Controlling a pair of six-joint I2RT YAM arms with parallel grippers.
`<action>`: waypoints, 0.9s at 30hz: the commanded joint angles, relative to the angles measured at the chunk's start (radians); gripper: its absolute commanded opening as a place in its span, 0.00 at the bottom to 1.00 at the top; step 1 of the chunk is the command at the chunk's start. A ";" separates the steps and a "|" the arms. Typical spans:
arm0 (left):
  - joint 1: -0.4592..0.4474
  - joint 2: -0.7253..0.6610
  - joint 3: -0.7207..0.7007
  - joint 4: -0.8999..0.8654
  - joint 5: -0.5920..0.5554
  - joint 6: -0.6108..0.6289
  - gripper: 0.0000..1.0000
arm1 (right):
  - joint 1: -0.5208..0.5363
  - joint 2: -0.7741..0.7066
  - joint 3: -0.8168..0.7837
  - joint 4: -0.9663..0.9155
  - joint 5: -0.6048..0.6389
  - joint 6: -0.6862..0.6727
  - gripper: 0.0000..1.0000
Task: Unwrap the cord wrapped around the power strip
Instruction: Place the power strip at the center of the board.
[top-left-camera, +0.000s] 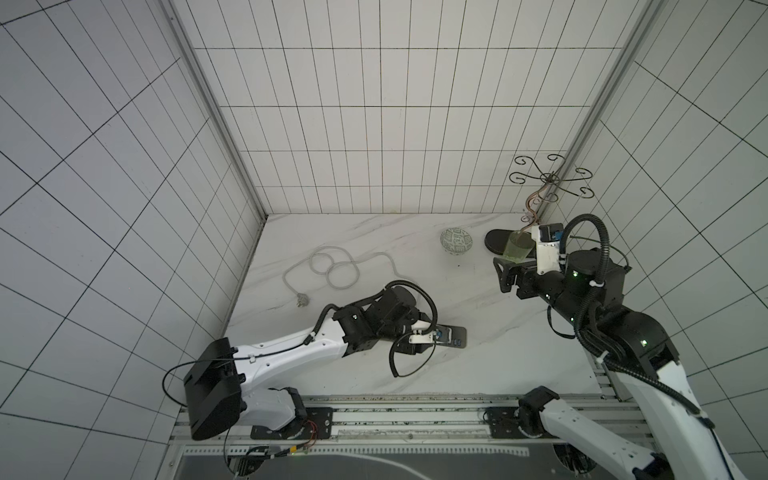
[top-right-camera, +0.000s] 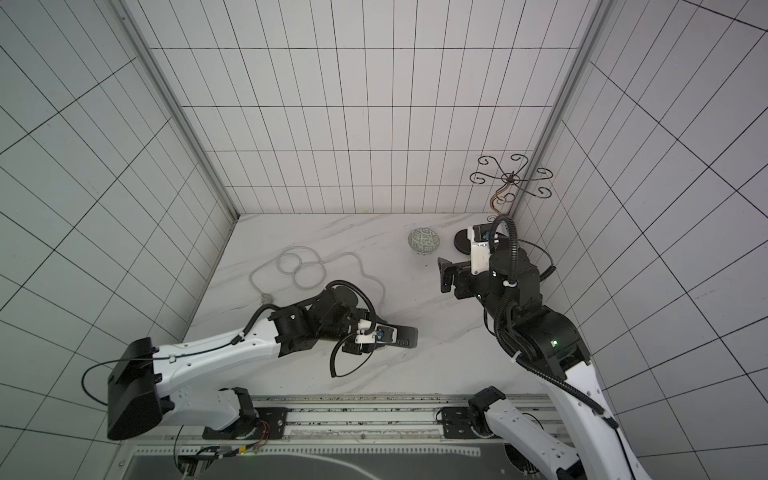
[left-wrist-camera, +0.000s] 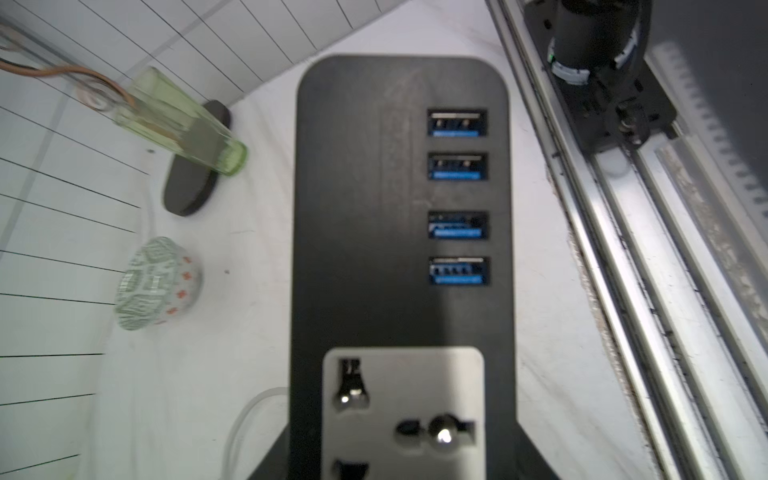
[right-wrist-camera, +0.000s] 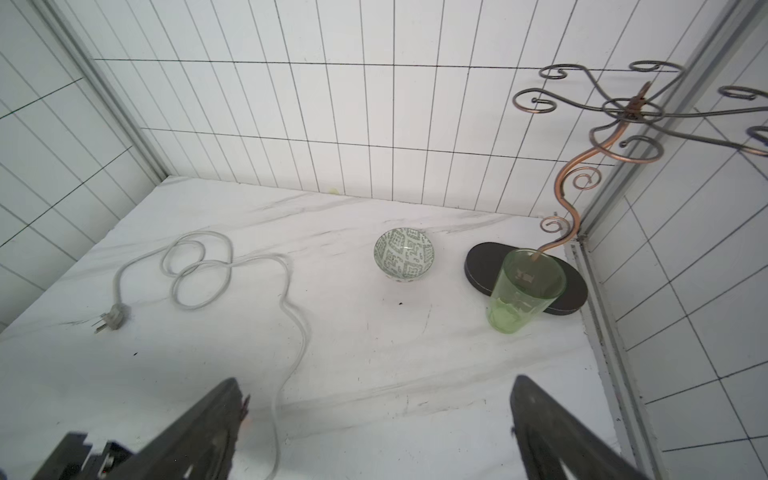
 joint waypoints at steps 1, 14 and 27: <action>-0.006 0.094 0.000 0.096 -0.082 -0.142 0.00 | -0.002 0.011 -0.051 0.045 0.118 0.033 0.99; -0.138 0.462 0.261 0.038 -0.039 -0.144 0.00 | -0.003 -0.050 -0.062 0.009 0.173 0.153 0.97; -0.163 0.520 0.209 0.061 0.028 0.139 0.00 | -0.003 -0.020 -0.034 -0.029 0.124 0.186 0.94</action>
